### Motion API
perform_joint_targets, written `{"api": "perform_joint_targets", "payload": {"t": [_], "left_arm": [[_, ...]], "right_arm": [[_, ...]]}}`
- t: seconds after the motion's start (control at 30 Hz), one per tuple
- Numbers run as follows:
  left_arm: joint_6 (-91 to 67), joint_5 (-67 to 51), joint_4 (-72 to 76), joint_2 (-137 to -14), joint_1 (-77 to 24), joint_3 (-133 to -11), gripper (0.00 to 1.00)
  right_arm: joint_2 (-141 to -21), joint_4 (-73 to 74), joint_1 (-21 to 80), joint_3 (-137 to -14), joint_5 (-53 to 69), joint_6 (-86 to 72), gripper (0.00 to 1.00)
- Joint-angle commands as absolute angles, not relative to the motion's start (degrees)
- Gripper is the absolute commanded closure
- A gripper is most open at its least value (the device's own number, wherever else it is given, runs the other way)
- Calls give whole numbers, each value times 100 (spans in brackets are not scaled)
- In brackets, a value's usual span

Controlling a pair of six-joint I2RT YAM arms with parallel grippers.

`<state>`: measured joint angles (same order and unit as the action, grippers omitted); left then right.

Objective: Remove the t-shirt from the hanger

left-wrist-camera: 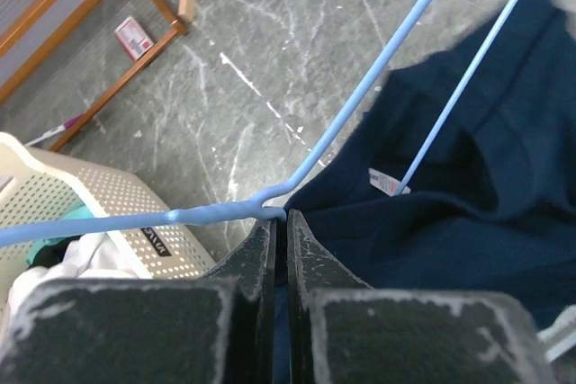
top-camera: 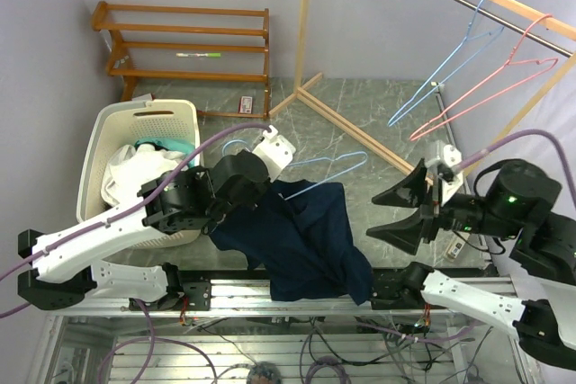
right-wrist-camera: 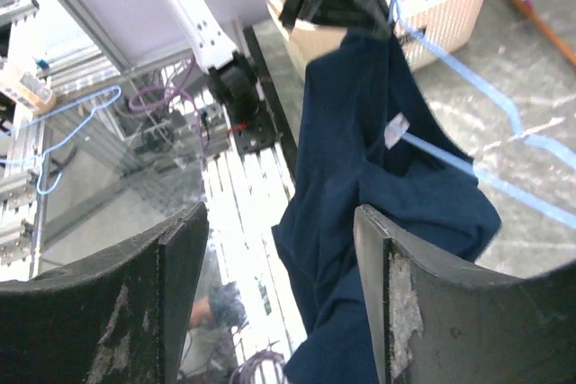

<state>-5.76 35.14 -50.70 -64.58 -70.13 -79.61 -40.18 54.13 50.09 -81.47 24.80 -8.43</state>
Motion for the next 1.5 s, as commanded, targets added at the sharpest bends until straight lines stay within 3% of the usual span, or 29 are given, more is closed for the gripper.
{"api": "perform_joint_targets", "payload": {"t": [0.0, 0.1, 0.37, 1.03, 1.07, 1.1, 1.17, 1.2, 1.3, 1.33, 1.4, 1.47], "left_arm": [[126, 2463, -5111, -6309, -7041, -8213, 93], [358, 1850, -5094, -6370, -7040, -8256, 93], [593, 1353, -5159, -6591, -7065, -8669, 93], [538, 617, -4919, -6179, -7065, -9006, 93], [536, 608, -4930, -6186, -7066, -9030, 93], [532, 618, -4923, -6194, -7066, -9049, 93], [512, 670, -4902, -6192, -7065, -9033, 93], [502, 720, -4884, -6174, -7068, -9015, 93], [456, 1016, -4858, -6126, -7065, -8861, 92], [431, 1181, -4834, -6101, -7066, -8785, 86], [357, 1539, -4785, -5980, -7066, -8565, 58], [249, 1969, -4706, -5799, -7066, -8292, 44]], "right_arm": [[-4645, 5639, 4993, -8841, 2357, -533, 38], [-5319, 5729, 4992, -9347, 2438, -354, 45], [-6408, 5699, 5062, -9835, 2315, -120, 45], [-6331, 5397, 5063, -9007, 2298, -83, 43], [-6353, 5384, 5065, -8984, 2328, -80, 46], [-6386, 5380, 5063, -8975, 2387, -79, 57], [-6452, 5394, 5065, -8994, 2487, -79, 96], [-6455, 5396, 5072, -9013, 2453, -98, 100], [-6381, 5350, 5074, -9025, 2191, -190, 100], [-6354, 5357, 5072, -9059, 2071, -227, 100], [-6328, 5453, 5067, -9170, 1838, -303, 100], [-6345, 5630, 5071, -9323, 1551, -367, 100]]}}
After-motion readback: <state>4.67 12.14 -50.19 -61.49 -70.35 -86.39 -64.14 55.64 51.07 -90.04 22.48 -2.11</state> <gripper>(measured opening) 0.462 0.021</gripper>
